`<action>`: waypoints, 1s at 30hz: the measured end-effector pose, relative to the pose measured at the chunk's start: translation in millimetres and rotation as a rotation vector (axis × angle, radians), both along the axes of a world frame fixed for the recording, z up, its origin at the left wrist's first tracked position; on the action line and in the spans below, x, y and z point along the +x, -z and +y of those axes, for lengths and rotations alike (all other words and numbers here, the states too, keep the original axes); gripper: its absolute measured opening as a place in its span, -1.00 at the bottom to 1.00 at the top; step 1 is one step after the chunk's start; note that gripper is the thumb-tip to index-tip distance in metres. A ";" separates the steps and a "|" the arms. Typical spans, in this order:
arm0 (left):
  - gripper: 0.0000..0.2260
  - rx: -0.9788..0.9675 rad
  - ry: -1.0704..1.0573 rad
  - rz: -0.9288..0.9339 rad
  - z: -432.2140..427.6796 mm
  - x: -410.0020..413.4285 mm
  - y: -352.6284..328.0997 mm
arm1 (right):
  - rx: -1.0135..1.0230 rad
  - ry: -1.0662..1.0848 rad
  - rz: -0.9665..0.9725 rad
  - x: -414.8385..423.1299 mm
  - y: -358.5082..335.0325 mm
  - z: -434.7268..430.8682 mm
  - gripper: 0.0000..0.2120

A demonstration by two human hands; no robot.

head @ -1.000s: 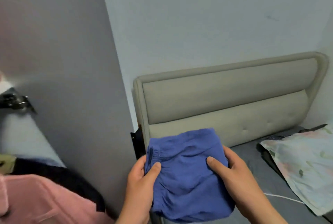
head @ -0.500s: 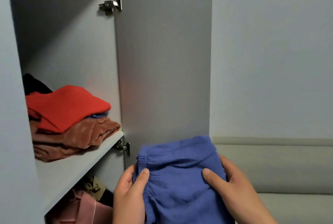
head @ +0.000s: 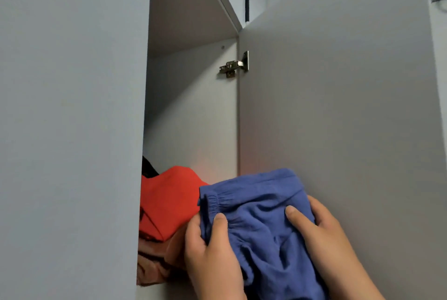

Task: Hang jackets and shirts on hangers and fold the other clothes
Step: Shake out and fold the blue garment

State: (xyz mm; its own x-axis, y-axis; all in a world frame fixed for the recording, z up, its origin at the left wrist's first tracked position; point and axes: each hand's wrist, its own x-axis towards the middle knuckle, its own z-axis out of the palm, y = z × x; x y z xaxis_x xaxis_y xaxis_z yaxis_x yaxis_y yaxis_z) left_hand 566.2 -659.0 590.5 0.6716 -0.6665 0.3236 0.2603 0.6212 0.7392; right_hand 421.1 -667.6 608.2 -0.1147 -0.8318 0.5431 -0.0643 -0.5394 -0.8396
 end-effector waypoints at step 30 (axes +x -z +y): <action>-0.64 0.805 -0.999 -1.070 -135.1 126.2 -76.1 | -0.622 0.035 0.649 190.9 -84.3 -251.1 -0.72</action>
State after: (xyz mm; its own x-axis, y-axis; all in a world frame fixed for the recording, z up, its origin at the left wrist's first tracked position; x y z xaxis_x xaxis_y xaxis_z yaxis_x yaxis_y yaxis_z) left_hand 692.4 -794.1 666.6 0.6238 -0.3543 0.6966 -0.7766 -0.3809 0.5017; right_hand 612.0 -918.7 692.6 0.3515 -0.3680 0.8608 -0.4495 -0.8729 -0.1896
